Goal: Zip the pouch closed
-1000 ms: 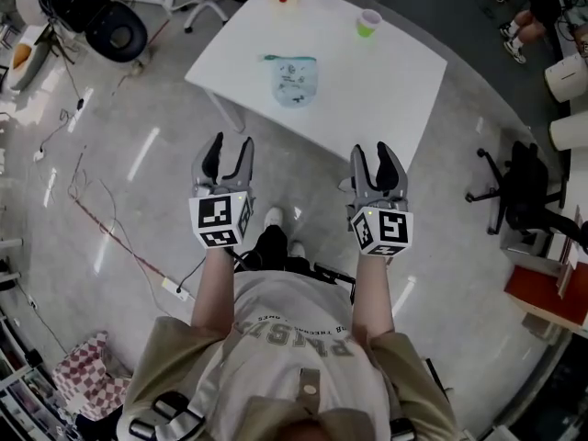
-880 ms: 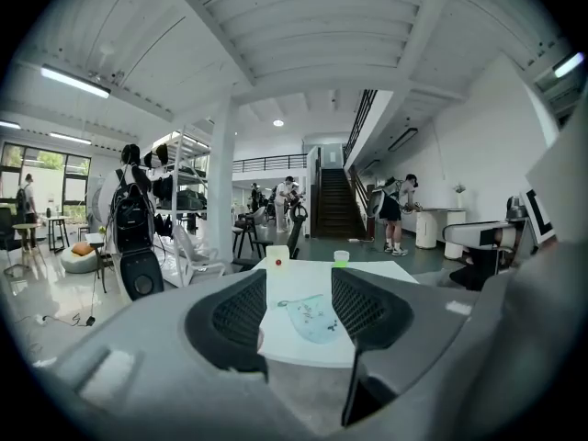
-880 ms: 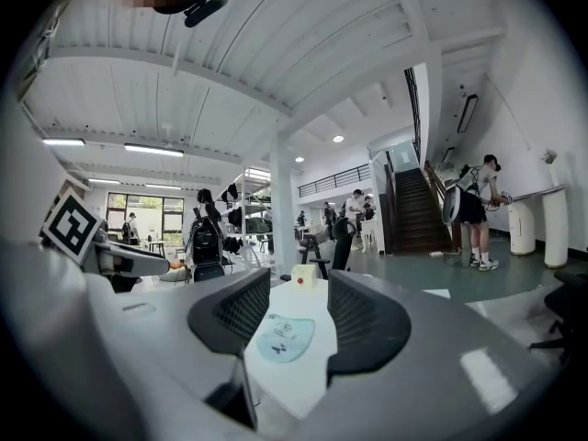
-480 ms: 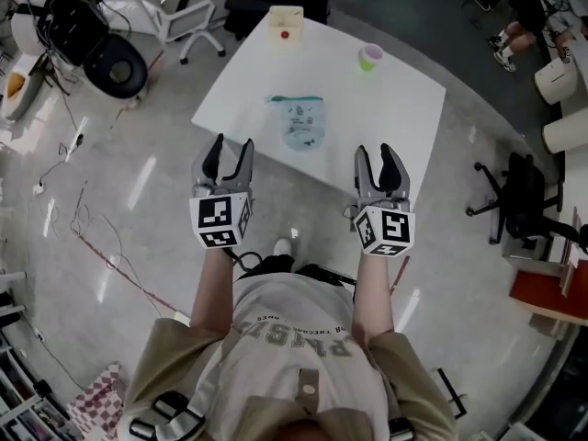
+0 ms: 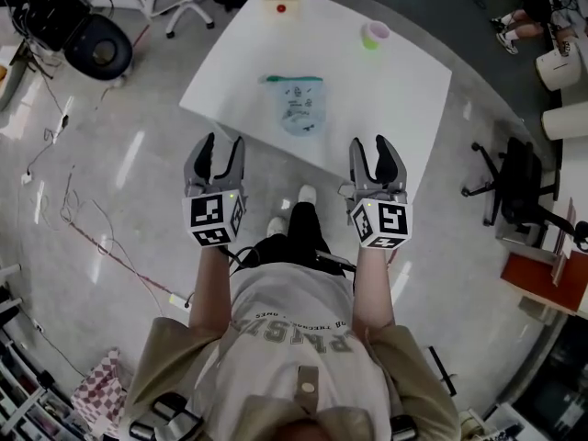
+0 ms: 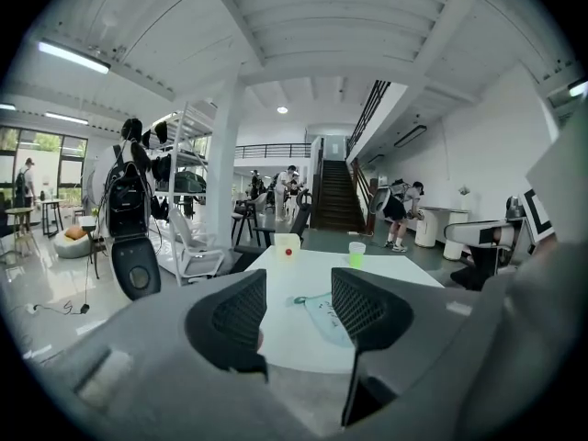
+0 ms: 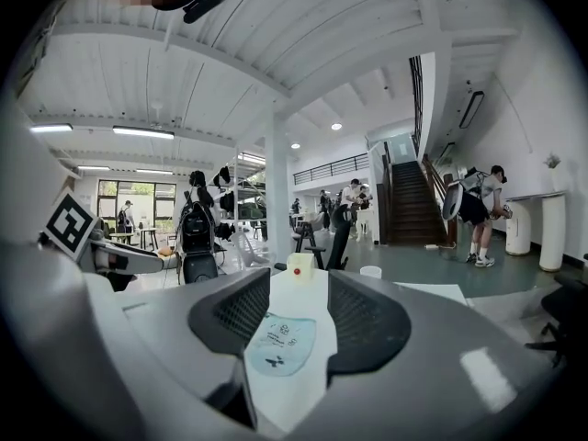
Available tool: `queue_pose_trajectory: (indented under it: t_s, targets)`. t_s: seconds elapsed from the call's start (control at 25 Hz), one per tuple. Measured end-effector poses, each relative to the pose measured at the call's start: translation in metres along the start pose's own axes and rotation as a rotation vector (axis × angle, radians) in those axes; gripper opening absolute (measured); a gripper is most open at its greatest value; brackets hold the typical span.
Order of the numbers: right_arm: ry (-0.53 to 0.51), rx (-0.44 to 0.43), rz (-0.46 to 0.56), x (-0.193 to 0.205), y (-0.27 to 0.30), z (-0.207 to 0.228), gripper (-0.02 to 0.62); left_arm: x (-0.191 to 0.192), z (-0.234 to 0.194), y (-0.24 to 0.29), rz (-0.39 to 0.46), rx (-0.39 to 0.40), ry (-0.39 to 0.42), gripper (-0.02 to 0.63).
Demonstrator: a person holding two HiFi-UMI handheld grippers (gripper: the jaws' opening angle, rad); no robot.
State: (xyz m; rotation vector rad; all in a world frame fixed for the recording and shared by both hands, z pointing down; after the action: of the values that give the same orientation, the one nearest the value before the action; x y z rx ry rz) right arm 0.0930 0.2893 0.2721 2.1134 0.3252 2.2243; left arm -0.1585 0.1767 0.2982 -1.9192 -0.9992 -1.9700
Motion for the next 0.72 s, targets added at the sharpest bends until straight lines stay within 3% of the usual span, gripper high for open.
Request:
queue_pose_trajectory:
  t_s: [0.32, 0.72]
  targets:
    - [0.005, -0.053, -0.033, 0.012, 0.036, 0.024, 0.172, 0.001, 0.009, 0.035, -0.019, -0.039, 0.004, 0.229]
    - [0.019, -0.136, -0.028, -0.007, 0.111, 0.068, 0.172, -0.028, 0.012, 0.097, -0.021, -0.122, 0.011, 0.23]
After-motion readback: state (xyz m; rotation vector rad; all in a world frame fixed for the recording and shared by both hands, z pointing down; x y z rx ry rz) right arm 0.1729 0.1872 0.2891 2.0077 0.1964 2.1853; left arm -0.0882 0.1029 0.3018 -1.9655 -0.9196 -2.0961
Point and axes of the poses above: the fingertips, and each gripper's own axes: y forward along the fingers, z to its right, x out of its underside, the point moved 1 cm from there along -y, backward along the fingers, and after that the axes turned 1 degree about -z, right-handed, at the moved point
